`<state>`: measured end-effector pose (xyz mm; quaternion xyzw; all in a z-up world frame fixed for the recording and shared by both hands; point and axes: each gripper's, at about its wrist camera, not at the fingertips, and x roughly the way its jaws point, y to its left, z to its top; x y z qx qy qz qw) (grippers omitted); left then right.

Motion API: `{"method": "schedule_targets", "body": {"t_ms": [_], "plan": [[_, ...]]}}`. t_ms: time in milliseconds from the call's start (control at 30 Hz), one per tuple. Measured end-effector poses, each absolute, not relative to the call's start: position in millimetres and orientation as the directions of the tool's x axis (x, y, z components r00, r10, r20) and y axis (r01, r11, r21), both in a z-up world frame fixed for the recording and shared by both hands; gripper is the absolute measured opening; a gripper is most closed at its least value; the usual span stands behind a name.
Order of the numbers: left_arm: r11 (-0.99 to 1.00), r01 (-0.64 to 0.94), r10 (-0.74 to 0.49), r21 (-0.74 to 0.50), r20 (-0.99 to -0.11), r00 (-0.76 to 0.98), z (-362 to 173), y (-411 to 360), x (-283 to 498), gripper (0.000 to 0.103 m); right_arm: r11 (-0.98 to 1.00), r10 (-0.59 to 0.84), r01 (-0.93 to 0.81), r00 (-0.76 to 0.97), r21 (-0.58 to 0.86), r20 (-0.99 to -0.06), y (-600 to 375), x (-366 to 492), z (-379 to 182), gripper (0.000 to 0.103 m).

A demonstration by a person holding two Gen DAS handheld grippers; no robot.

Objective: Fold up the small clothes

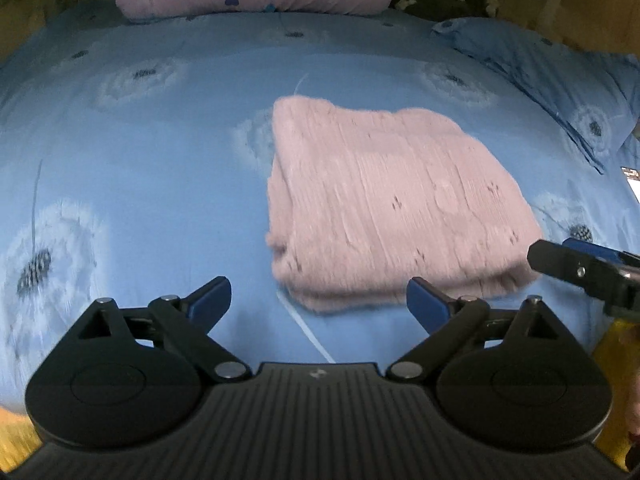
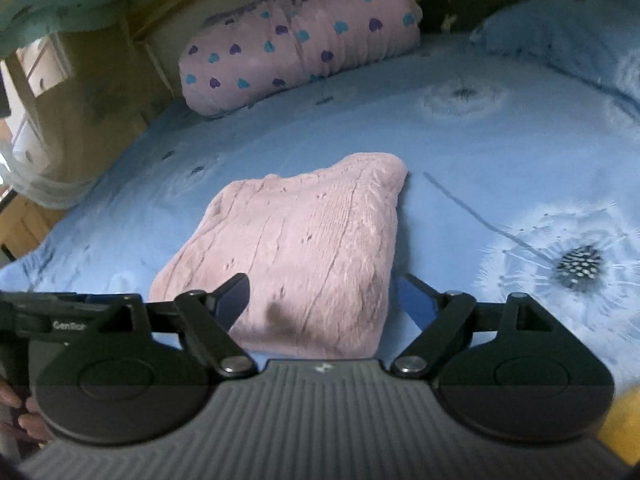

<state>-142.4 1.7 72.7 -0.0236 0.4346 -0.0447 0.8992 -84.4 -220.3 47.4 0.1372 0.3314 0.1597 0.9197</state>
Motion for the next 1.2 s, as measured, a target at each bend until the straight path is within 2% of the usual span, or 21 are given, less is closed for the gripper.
{"method": "schedule_targets", "body": {"t_ms": [167, 600, 1200], "plan": [[0.998, 0.049, -0.062, -0.04, -0.784, 0.617, 61, -15, -154, 0.101, 0.931, 0.354, -0.214, 0.731, 0.296, -0.583, -215, -103, 43, 0.083], [0.999, 0.034, 0.015, 0.043, -0.82, 0.572, 27, -41, -146, 0.103, 0.956, 0.292, -0.214, 0.754, 0.201, -0.588, -208, -121, 20, 0.083], [0.998, 0.018, 0.037, 0.059, -0.811, 0.584, 25, -44, -147, 0.103, 0.953, 0.299, -0.202, 0.745, 0.226, -0.596, -208, -122, 12, 0.083]]}}
